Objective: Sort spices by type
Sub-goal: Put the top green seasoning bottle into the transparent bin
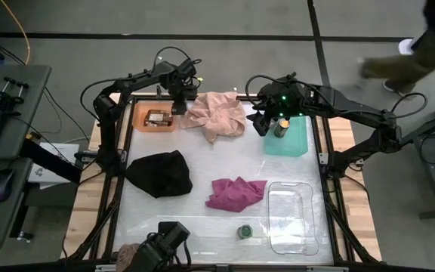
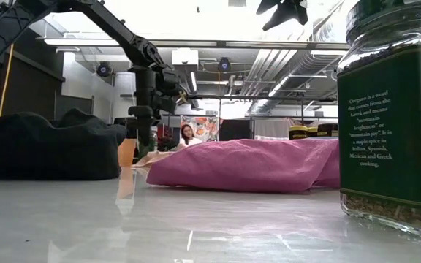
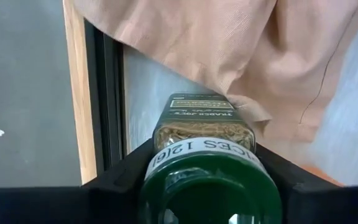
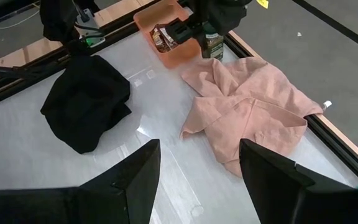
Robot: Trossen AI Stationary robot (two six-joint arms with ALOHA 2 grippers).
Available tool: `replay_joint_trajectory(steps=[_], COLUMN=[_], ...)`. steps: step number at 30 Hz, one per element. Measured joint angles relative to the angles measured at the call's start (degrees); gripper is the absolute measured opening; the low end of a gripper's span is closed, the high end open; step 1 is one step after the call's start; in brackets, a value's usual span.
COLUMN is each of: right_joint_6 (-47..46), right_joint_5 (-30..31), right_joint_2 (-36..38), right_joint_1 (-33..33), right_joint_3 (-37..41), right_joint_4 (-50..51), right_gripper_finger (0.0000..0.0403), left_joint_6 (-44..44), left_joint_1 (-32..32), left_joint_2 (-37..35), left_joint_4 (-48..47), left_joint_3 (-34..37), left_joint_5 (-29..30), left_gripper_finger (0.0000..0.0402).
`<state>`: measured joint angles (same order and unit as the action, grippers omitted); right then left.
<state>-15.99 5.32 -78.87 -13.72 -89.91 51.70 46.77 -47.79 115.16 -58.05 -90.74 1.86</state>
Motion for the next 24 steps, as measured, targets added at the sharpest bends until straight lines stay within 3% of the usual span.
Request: replay_joint_trajectory(steps=[7,11,13,17,19,24], right_joint_6=[0.96,1.68,1.53,0.99,1.01,2.22], right_joint_5=[0.0,0.52,0.54,0.02,-1.04,-2.78], right_joint_2=[0.0,0.0,0.02,0.02,0.0,-0.02], right_joint_1=[0.0,0.0,0.0,0.0,0.0,0.7], right_joint_3=[-0.01,0.54,1.91,7.26,10.62,14.87], right_joint_4=[1.79,3.17,1.84,-6.13,-11.97,-24.25], right_gripper_finger=[0.0213,0.0213,0.0213,0.0213,0.0213,0.0213], left_joint_6=[-5.7,-6.09,-6.51,-10.25,-11.17,-10.78], left_joint_1=[0.02,-0.01,-0.03,0.9,3.32,15.68], left_joint_2=[-1.22,-6.53,-10.05,-17.79,-21.43,-27.66], left_joint_4=[1.21,6.21,9.3,13.89,13.91,10.84], left_joint_3=[-0.15,-1.01,-1.25,-1.07,-1.11,-1.03], left_joint_5=[-0.97,-4.93,-8.03,-20.0,-23.26,-22.32], left_gripper_finger=[0.0162,0.0162,0.0162,0.0162,0.0162,0.0162])
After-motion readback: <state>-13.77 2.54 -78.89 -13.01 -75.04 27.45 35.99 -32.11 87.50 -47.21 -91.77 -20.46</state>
